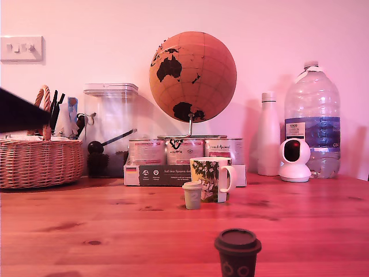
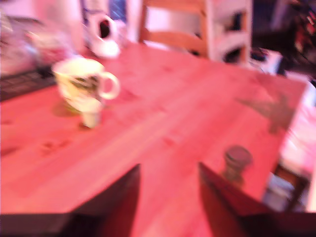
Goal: Pick up the coffee capsules on the table and drop them inside the coffee cup
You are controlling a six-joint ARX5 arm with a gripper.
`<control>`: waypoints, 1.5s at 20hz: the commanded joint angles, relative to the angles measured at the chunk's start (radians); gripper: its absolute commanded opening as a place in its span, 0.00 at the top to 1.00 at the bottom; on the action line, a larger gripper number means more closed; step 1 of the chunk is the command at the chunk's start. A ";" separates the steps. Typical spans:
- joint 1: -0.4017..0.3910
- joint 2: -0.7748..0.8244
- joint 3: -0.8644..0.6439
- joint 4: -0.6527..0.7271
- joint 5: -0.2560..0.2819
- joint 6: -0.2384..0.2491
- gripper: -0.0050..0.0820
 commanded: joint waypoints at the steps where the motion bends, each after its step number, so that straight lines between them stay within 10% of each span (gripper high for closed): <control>1: -0.025 0.042 0.012 0.040 0.009 0.029 0.24; 30: -0.296 0.801 0.201 0.385 -0.012 0.098 0.24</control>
